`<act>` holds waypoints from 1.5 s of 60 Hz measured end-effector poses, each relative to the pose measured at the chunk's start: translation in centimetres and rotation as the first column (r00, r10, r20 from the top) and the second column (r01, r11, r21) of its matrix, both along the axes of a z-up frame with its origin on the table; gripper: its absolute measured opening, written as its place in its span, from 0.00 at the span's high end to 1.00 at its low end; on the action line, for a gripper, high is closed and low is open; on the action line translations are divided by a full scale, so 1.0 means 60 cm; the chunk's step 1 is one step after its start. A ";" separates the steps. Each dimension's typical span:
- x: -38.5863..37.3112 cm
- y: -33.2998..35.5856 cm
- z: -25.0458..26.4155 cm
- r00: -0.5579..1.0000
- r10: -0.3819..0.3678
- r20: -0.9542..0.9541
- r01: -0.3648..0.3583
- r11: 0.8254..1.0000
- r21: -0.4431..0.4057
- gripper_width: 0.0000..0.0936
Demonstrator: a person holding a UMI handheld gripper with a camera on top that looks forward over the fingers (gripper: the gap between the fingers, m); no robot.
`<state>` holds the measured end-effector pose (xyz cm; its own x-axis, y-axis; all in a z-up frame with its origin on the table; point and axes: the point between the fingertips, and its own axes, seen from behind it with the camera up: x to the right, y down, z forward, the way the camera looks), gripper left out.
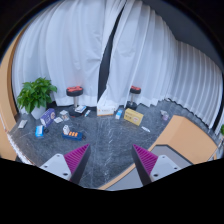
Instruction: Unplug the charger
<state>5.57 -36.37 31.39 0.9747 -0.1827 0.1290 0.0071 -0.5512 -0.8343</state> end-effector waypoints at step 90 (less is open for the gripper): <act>-0.398 0.603 -0.495 0.997 0.053 -0.048 -0.050 0.996 0.069 0.88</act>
